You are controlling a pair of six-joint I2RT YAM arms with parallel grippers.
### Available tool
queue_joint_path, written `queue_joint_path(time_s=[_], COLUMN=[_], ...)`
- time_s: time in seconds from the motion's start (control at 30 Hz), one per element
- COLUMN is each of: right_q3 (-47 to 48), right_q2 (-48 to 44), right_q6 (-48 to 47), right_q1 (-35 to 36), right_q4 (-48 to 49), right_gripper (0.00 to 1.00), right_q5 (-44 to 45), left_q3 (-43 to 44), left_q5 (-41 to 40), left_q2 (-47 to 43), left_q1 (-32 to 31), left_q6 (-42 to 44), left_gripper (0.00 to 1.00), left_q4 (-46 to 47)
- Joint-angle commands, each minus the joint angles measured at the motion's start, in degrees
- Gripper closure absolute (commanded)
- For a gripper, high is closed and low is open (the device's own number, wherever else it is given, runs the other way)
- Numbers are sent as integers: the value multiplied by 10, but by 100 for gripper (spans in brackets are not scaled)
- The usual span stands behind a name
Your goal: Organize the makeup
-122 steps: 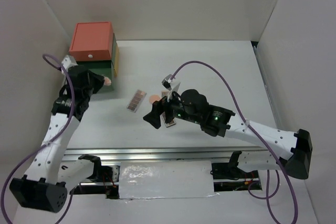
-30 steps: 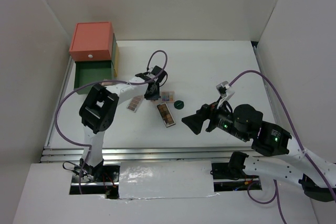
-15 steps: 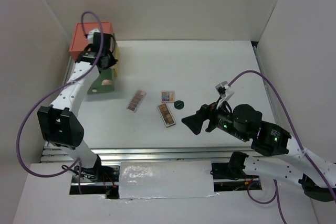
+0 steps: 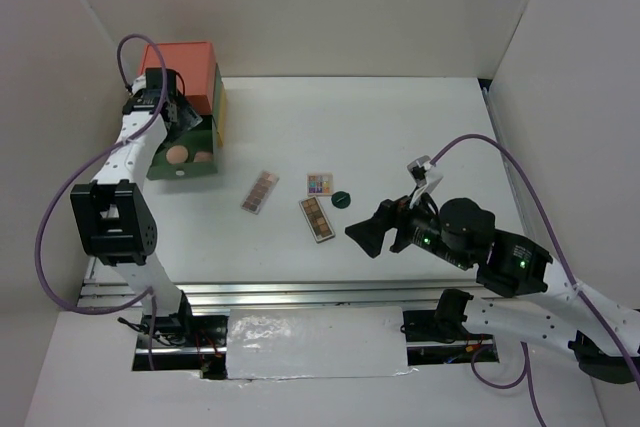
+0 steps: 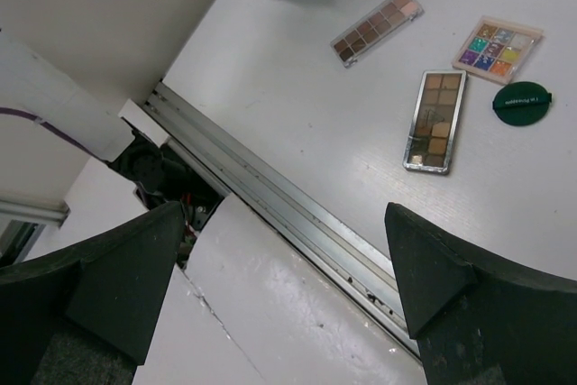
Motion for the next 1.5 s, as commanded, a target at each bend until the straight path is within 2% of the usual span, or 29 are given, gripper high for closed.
queue_joint_path(time_s=[0.0,0.1,0.13,0.17,0.2,0.23,0.27,0.3,0.33,0.4,0.43,0.53,0.7,0.9,1.1,1.47], right_q3=[18,15,13,10,10,11,14,13,11,7,4,7,18,10,1,1], right_q2=[5,2,1,-3,-6,-10,-22,-31,-52,-79,-103,-138,-148,-149,-148,-149], right_q6=[-6,-5,-3,7,16,31,72,90,123,144,156,162,156,142,132,128], right_q1=[1,1,1,1,1,0,0,2,0,0,1,0,0,0,0,0], right_q4=[0,-1,-1,-2,-6,-16,-26,-43,-51,-66,-70,-82,-103,-99,-84,-78], right_gripper=[0,0,0,0,0,0,0,0,0,0,0,0,0,0,0,0], right_q5=[5,18,28,41,55,105,134,162,209,236,251,259,239,222,210,208], left_q3=[0,-15,-17,-16,-9,-2,3,0,-13,-30,-31,17,83,144,144,124], left_q5=[5,28,18,11,-1,-18,-7,8,20,30,33,15,22,6,8,34], left_q2=[-26,-74,-87,-104,-105,-103,-92,-84,-71,-56,-32,46,164,240,266,281], left_q1=[-2,-35,-69,-139,-177,-217,-278,-304,-358,-413,-461,-527,-546,-543,-533,-528], left_q6=[-15,-6,0,6,19,20,26,32,33,53,59,94,118,136,136,129], left_gripper=[0,1,1,1,1,1,1,0,1,1,1,1,1,1,3,20], left_q4=[8,27,50,54,56,48,55,62,81,118,139,124,108,74,76,90])
